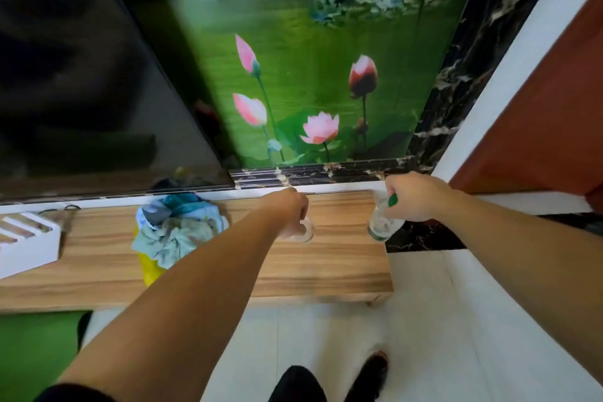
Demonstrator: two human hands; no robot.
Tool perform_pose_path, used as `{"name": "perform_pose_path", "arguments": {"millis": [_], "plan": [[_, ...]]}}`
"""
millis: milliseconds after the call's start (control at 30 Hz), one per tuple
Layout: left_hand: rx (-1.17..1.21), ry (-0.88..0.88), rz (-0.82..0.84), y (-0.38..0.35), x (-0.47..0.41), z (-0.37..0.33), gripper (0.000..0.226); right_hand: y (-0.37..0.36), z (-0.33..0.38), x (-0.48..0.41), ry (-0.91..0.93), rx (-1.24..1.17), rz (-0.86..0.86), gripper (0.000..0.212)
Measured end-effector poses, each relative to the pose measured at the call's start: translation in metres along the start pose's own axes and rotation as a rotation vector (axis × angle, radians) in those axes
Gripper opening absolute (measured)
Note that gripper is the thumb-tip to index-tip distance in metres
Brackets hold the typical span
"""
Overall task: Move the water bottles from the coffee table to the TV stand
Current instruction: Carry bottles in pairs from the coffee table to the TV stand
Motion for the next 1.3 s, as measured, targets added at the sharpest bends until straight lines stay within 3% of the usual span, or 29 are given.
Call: {"name": "perform_pose_path", "arguments": {"millis": [267, 433, 533, 633, 733, 933, 1133, 1300], "plan": [[0.084, 0.018, 0.073, -0.028, -0.109, 0.006, 0.021, -0.041, -0.027, -0.064, -0.083, -0.129, 0.168, 0.019], [0.432, 0.242, 0.169, -0.079, -0.163, 0.019, 0.032, -0.066, -0.044, -0.100, -0.130, -0.199, 0.289, 0.015], [0.599, 0.316, 0.168, -0.107, -0.184, 0.026, 0.023, -0.094, -0.047, -0.120, -0.130, -0.243, 0.328, 0.008], [0.745, 0.377, 0.150, -0.122, -0.206, 0.029, 0.011, -0.125, -0.048, -0.144, -0.143, -0.243, 0.317, 0.024], [0.779, 0.387, 0.137, -0.133, -0.227, 0.031, 0.003, -0.140, -0.046, -0.172, -0.214, -0.267, 0.287, 0.025], [0.715, 0.331, 0.118, -0.155, -0.266, 0.027, 0.025, -0.150, -0.051, -0.221, -0.274, -0.345, 0.238, 0.028], [1.037, 0.605, 0.017, -0.170, -0.290, 0.015, 0.025, -0.156, -0.038, -0.256, -0.364, -0.453, 0.071, 0.040], [1.173, 0.657, 0.033, -0.187, -0.293, 0.016, 0.032, -0.167, -0.031, -0.279, -0.397, -0.453, 0.041, 0.043]]}}
Point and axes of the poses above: each hand's wrist, its own x-axis away from the middle knuckle, its own y-axis out of the back of the hand, z = x × y, the point moved 2 cm from there along -x, towards the middle knuckle, and after that the axes turned 3 degrees about -x, right-handed, at the moved point
